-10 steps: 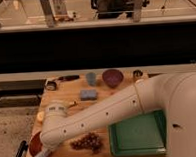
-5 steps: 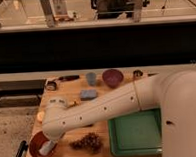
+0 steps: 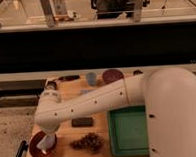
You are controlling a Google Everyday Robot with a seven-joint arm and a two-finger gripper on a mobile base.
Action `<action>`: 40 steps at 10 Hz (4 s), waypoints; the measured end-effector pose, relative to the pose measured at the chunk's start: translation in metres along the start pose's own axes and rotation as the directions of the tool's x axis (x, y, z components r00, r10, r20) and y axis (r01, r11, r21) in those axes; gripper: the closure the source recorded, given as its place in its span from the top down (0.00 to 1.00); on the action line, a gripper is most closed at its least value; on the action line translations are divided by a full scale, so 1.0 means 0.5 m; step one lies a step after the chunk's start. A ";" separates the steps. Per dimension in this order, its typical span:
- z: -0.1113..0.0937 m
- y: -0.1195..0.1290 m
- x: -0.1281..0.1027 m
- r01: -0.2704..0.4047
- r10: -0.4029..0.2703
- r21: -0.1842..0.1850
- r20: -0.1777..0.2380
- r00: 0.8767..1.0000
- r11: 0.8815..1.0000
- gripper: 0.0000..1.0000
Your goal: Wipe red bowl with towel
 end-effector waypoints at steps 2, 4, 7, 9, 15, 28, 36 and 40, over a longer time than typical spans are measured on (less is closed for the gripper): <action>0.010 -0.035 0.004 0.030 -0.030 0.002 0.001 1.000 1.000 0.02; 0.019 -0.064 -0.010 0.058 -0.058 0.004 0.010 0.998 0.998 0.02; 0.023 -0.094 -0.046 0.097 -0.098 0.013 0.027 0.995 0.995 0.02; 0.021 -0.103 -0.071 0.114 -0.114 0.016 0.041 0.993 0.993 0.02; 0.006 -0.074 -0.185 0.114 -0.115 0.016 0.092 0.989 0.993 0.02; -0.050 0.099 -0.067 -0.069 0.065 -0.042 -0.095 0.993 0.997 0.02; -0.009 -0.024 0.005 0.040 -0.047 -0.054 -0.130 0.990 0.998 0.02; 0.010 -0.089 -0.030 0.105 -0.108 -0.032 -0.107 0.988 0.994 0.02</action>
